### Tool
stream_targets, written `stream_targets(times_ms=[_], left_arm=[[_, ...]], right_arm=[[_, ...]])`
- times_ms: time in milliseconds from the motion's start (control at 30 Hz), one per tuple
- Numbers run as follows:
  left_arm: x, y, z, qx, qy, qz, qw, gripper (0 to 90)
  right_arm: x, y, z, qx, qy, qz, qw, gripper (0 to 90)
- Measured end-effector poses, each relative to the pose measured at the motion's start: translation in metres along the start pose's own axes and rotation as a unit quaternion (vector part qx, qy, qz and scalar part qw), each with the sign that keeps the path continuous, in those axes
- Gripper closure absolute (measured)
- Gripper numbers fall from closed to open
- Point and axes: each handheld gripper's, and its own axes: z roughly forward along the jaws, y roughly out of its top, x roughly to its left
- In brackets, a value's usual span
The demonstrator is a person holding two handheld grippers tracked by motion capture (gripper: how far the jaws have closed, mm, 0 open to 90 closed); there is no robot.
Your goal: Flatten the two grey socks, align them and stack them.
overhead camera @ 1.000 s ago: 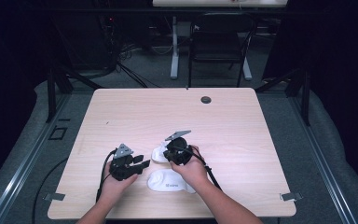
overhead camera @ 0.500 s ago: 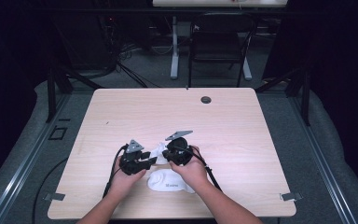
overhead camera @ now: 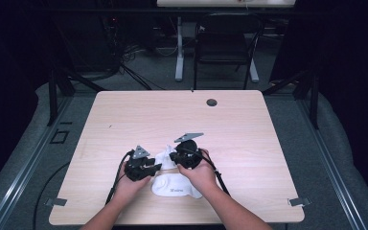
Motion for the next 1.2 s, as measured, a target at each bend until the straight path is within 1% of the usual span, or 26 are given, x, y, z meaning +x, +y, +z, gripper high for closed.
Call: stream_targets(times_ms=[100, 167, 200, 267, 333, 400, 433, 467, 533, 600, 633, 733, 867, 900, 967, 1000, 1033, 1067, 1200], left_arm=[[0.000, 0.000, 0.000, -0.001, 0.003, 0.003, 1.0000, 62.7], [-0.001, -0.001, -0.001, 0.001, 0.005, 0.012, 0.9999, 63.1], [-0.002, -0.001, -0.001, 0.002, 0.010, 0.016, 0.9998, 65.7], [-0.001, -0.001, -0.001, 0.002, 0.010, 0.016, 0.9998, 67.3], [-0.001, -0.001, -0.002, 0.005, 0.012, 0.020, 0.9997, 71.4], [-0.001, -0.001, -0.002, 0.005, 0.012, 0.020, 0.9997, 72.4], [-0.001, -0.001, -0.002, 0.007, 0.012, 0.019, 0.9997, 75.6], [-0.002, -0.001, -0.002, 0.007, 0.011, 0.019, 0.9997, 76.7], [-0.003, -0.001, -0.002, 0.007, 0.010, 0.020, 0.9997, 80.0], [-0.004, -0.001, -0.002, 0.009, 0.009, 0.022, 0.9997, 83.0], [-0.005, -0.001, -0.002, 0.011, 0.010, 0.027, 0.9995, 84.3], [-0.005, 0.000, -0.003, 0.013, 0.011, 0.028, 0.9995, 85.4], [-0.005, -0.001, -0.003, 0.015, 0.011, 0.024, 0.9995, 86.1], [-0.005, -0.001, -0.003, 0.015, 0.011, 0.024, 0.9995, 86.2], [-0.004, -0.001, -0.004, 0.015, 0.012, 0.021, 0.9996, 86.3], [-0.004, -0.001, -0.004, 0.015, 0.012, 0.020, 0.9996, 86.3], [-0.004, -0.001, -0.004, 0.015, 0.012, 0.020, 0.9996, 86.3], [-0.004, -0.001, -0.004, 0.015, 0.012, 0.020, 0.9996, 86.3], [-0.003, -0.001, -0.004, 0.014, 0.010, 0.019, 0.9997, 86.4]], right_arm=[[-0.001, 0.000, -0.002, -0.003, 0.000, 0.002, 1.0000, 88.1], [-0.002, 0.000, -0.004, -0.004, -0.001, 0.003, 1.0000, 88.1], [-0.003, 0.000, -0.006, -0.006, -0.001, 0.001, 1.0000, 88.1], [-0.004, 0.000, -0.010, -0.006, -0.002, 0.004, 1.0000, 88.1], [-0.006, -0.001, -0.012, -0.010, -0.003, 0.004, 0.9999, 88.1], [-0.007, -0.001, -0.014, -0.011, -0.002, 0.006, 0.9999, 88.1], [-0.009, -0.002, -0.016, -0.017, -0.001, 0.006, 0.9998, 88.2], [-0.010, -0.003, -0.017, -0.020, 0.000, 0.004, 0.9998, 88.2], [-0.012, -0.004, -0.020, -0.021, -0.001, 0.008, 0.9997, 88.2], [-0.014, -0.005, -0.022, -0.023, -0.004, 0.007, 0.9997, 88.1], [-0.015, -0.006, -0.022, -0.027, -0.004, 0.006, 0.9996, 88.1], [-0.020, -0.011, -0.025, -0.026, -0.008, 0.009, 0.9996, 88.1], [-0.028, -0.020, -0.026, -0.026, -0.013, 0.018, 0.9994, 88.1], [-0.030, -0.022, -0.027, -0.022, -0.014, 0.024, 0.9994, 88.0], [-0.032, -0.024, -0.027, -0.026, -0.017, 0.025, 0.9992, 88.0], [-0.037, -0.028, -0.028, -0.022, -0.020, 0.032, 0.9991, 88.0], [-0.037, -0.028, -0.028, -0.022, -0.020, 0.032, 0.9991, 88.0], [-0.041, -0.031, -0.028, -0.022, -0.025, 0.037, 0.9988, 88.1], [-0.048, -0.038, -0.026, -0.014, -0.034, 0.041, 0.9985, 88.0]])
